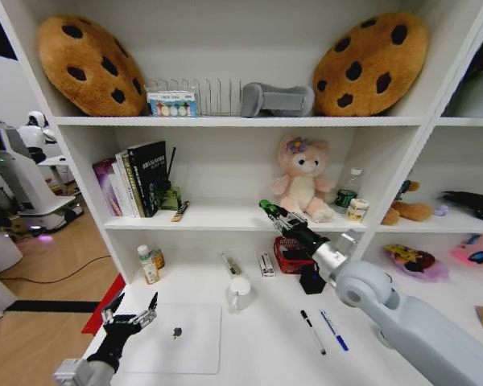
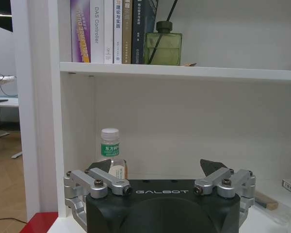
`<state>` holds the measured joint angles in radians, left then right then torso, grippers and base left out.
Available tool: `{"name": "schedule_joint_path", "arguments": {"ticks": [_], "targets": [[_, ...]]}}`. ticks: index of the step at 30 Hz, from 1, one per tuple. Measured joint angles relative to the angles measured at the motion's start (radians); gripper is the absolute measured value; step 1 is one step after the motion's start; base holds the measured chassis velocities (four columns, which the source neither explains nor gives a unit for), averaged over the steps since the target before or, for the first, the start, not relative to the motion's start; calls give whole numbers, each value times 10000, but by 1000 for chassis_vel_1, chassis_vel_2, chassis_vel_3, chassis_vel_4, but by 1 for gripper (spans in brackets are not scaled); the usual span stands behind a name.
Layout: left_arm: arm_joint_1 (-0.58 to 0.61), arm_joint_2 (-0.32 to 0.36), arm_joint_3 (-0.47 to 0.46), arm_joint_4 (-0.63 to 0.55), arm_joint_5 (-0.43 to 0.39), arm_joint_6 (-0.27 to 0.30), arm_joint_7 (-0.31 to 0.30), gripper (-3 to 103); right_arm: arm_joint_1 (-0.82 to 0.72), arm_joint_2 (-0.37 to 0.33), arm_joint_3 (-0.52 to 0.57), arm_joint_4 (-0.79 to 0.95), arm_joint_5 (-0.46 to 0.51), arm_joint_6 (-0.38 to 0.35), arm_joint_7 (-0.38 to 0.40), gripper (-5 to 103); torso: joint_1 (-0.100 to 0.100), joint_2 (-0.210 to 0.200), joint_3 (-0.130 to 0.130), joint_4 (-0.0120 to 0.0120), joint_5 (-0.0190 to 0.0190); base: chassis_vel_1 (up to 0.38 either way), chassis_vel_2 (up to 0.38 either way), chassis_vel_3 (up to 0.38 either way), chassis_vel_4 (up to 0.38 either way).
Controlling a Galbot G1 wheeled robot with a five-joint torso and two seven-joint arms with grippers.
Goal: Organize the objects on the table.
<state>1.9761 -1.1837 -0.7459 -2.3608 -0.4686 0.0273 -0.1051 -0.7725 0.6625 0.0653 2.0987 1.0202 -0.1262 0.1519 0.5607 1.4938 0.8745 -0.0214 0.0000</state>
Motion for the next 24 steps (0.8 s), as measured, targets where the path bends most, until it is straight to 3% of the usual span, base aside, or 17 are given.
{"name": "schedule_joint_path", "arguments": {"ticks": [2,6,11,17,20,23,24], "targets": [[-10,-98,-14,-3,12,6,-1,100,1387,413,-1270,-716,196,-162,227,35,0,0,-1,1,-4,0,0,0,0],[33,-129,-95,21,10,-6,2,100,2422,1032,-2408,-1470,435,-345,490,35,0,0,0,2,-1,0,0,0,0],[38,-120,-252,35,-114,-17,14,100,3042,1593,-3200,-2166,443,-454,702,35,-1,0,-2,0,-4,0,0,0,0],[37,-116,-306,145,-173,-62,43,100,3287,1793,-3450,-2341,396,-551,892,32,-3,2,-3,-2,-3,0,0,0,0],[34,-116,-305,197,-186,-78,57,100,3318,1807,-3458,-2321,378,-636,996,40,-2,2,-2,1,-2,0,0,0,0],[-16,-79,-226,251,-184,-80,60,100,3301,1761,-3363,-2239,409,-706,1062,57,-2,2,-1,1,0,0,0,0,0],[-16,-79,-226,251,-184,-80,60,100,3301,1761,-3363,-2239,409,-706,1062,57,-2,2,-1,1,0,0,0,0,0]]}}
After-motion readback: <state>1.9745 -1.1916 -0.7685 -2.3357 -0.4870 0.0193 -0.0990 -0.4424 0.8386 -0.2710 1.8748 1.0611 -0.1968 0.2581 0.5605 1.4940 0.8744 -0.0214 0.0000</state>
